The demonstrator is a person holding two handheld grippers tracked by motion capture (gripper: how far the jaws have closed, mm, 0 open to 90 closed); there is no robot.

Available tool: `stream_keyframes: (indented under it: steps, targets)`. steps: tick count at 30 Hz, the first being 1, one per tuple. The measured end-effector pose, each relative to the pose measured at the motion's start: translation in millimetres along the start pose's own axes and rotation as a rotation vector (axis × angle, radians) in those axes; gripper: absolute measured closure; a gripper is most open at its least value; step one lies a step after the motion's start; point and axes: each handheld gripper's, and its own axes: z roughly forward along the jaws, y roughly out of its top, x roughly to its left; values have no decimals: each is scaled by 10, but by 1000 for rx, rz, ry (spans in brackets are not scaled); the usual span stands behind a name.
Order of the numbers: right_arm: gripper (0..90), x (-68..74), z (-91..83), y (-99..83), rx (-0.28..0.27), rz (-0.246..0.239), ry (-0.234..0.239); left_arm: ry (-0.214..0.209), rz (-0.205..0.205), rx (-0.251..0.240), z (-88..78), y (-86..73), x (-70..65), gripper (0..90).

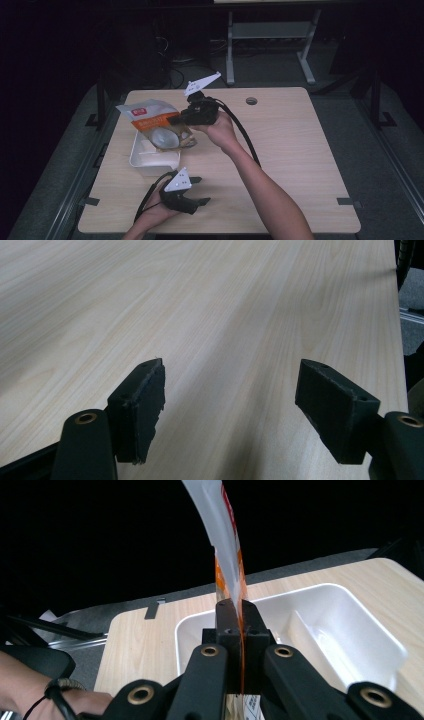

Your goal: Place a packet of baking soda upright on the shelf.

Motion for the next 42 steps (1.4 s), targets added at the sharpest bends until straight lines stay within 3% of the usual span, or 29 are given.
stream_keyframes:
  steps: [18,26,30,33,37,42]
  targets:
    - [898,20,573,-43,35,5,98,-6,14,12,-16,-22,-12,268]
    - [898,-58,745,-227,1,52,149,-5,32,16,-27,-12,-27,267]
    - [898,-137,888,-444,-9,110,173,-4,39,23,-20,-10,-49,268]
    - [897,-160,912,-507,-32,139,189,-6,48,29,-13,-10,-51,268]
    - [887,-153,900,-512,-23,116,153,-5,41,25,-19,-11,-51,267]
    - [833,-115,873,-496,66,64,95,-8,36,21,-20,-14,-42,266]
